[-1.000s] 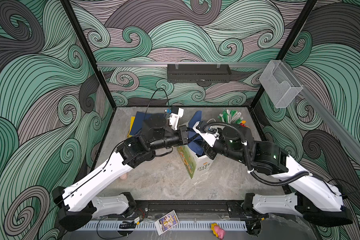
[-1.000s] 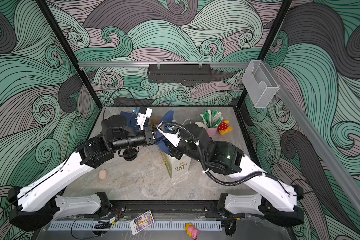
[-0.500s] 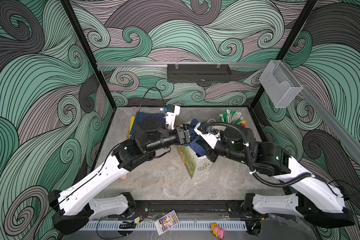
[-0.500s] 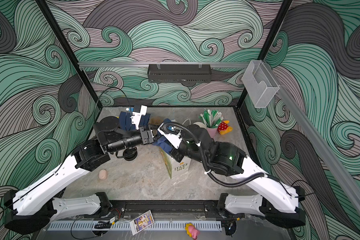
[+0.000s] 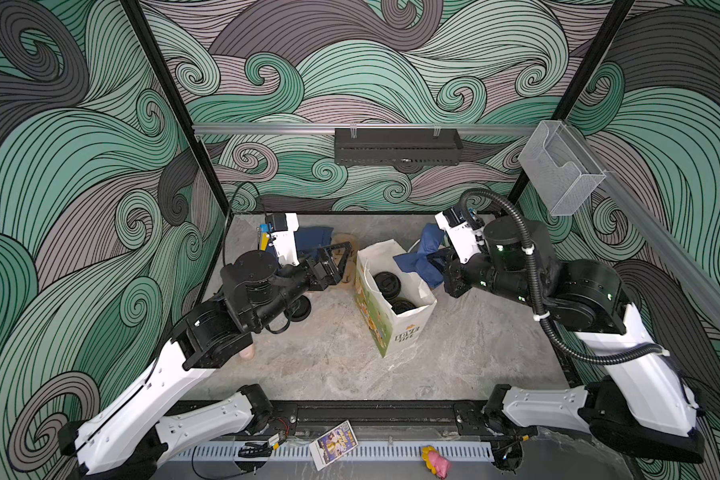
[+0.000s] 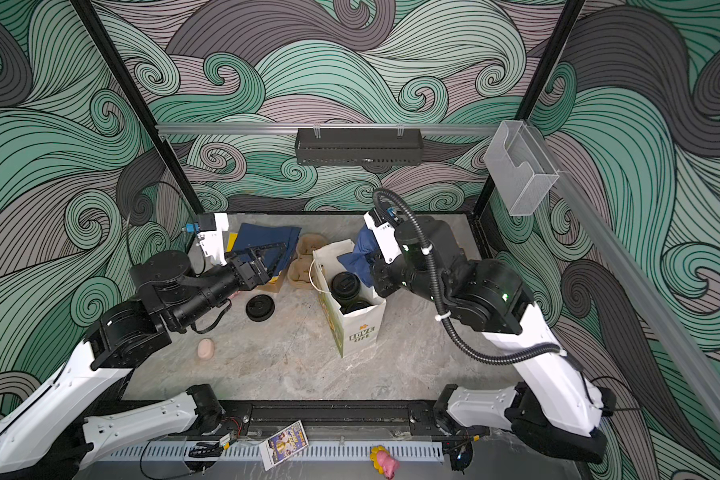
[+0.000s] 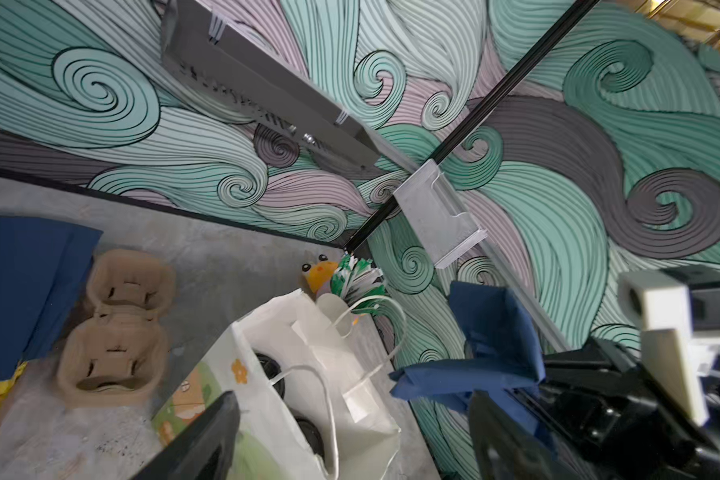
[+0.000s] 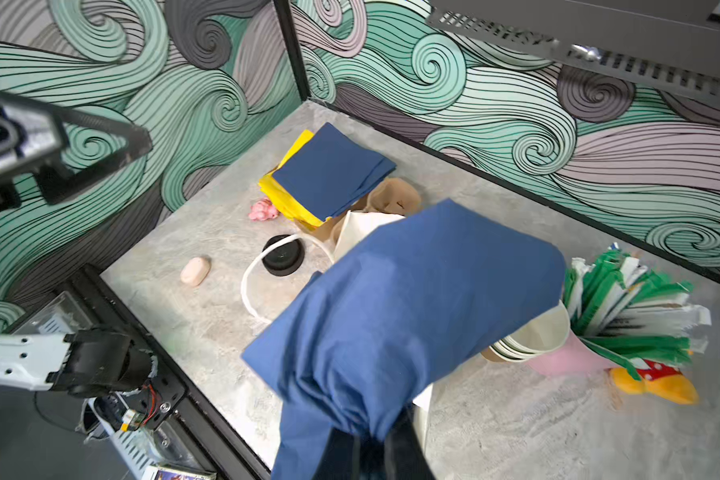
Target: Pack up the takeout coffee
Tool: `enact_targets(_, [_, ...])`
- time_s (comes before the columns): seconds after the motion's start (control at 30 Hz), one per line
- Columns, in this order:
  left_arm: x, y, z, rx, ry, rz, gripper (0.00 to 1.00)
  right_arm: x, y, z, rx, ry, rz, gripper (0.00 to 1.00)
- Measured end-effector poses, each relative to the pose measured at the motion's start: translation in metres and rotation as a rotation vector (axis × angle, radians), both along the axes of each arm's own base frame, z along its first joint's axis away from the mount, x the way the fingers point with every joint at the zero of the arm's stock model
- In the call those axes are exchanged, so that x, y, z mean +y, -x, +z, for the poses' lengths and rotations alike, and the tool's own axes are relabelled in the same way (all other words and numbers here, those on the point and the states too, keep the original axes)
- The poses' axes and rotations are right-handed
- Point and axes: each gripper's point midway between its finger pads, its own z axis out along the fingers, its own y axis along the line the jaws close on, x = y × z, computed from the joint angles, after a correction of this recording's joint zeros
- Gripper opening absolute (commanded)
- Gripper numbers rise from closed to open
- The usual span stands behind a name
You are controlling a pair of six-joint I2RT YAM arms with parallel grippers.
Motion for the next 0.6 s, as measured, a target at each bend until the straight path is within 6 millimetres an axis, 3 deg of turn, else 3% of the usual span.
enact_targets(0.13, [0.000,-0.007,-0.038,0.074,-0.060,0.021,0.88,0.021,-0.015,-0.028,0.100,0.109,0.015,0.00])
enact_targets(0.27, [0.009,-0.010,-0.061,0.123,-0.073,0.059,0.88,0.039,-0.028,-0.077,0.211,0.268,0.037,0.00])
enact_targets(0.4, [0.024,-0.007,-0.060,0.124,-0.042,0.098,0.88,0.042,-0.033,-0.107,0.271,0.373,0.051,0.00])
enact_targets(0.6, [0.038,-0.004,-0.056,0.115,-0.012,0.135,0.88,0.041,-0.025,-0.117,0.320,0.404,0.094,0.00])
